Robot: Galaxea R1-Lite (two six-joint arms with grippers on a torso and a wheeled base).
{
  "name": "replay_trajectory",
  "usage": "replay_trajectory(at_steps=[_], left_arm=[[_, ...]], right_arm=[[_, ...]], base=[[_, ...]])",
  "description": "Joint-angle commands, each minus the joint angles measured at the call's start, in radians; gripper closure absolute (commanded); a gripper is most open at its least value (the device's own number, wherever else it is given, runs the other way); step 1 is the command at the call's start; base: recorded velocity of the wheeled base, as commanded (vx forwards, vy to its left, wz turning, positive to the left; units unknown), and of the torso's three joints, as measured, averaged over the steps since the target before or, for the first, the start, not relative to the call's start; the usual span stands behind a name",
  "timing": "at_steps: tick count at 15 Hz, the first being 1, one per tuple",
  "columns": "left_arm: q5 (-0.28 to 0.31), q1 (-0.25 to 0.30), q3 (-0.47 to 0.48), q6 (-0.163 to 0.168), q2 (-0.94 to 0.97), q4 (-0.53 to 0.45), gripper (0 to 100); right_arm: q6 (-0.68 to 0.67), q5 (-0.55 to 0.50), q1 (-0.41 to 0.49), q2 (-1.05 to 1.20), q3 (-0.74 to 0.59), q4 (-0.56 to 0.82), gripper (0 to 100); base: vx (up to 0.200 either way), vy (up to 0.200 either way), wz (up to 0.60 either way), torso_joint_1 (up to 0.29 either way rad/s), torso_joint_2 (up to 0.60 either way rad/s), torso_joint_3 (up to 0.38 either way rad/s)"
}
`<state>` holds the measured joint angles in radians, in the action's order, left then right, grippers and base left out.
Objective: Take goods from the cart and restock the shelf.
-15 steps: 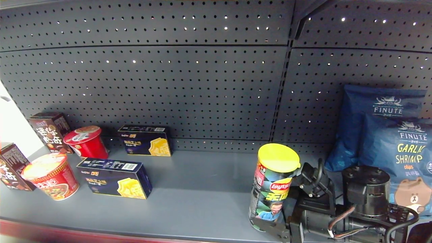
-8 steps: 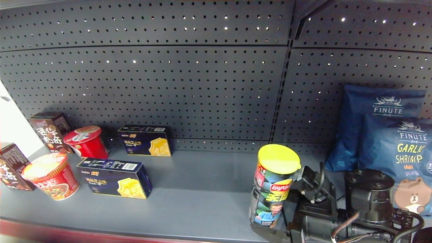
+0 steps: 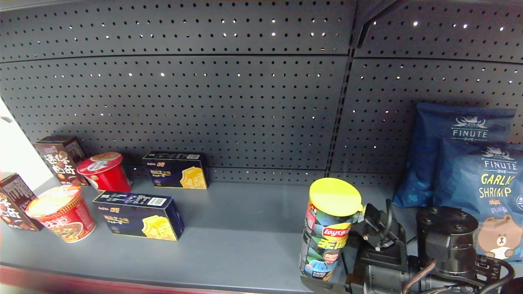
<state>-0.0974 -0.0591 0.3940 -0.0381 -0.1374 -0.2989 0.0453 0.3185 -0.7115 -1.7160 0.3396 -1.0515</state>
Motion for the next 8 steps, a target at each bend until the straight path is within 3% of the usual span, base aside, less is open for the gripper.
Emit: replay_trajectory(at_steps=[1,5,8], left_arm=[[-0.001,0.001,0.0,0.0,-0.001,0.0,100],[-0.001,0.001,-0.007,0.0,0.016,-0.002,100],[-0.001,0.001,-0.03,0.0,0.024,-0.002,100]], right_arm=[[0.004,-0.009,0.003,-0.007,-0.004,0.001,0],[0.007,-0.038,0.107,0.039,-0.028,0.001,0],[0.005,-0.036,0.121,0.147,-0.076,0.019,0]], base=[[0.0,0.0,0.0,0.0,0.0,0.0],[0.0,0.0,0.0,0.0,0.0,0.0],[0.0,0.0,0.0,0.0,0.0,0.0]])
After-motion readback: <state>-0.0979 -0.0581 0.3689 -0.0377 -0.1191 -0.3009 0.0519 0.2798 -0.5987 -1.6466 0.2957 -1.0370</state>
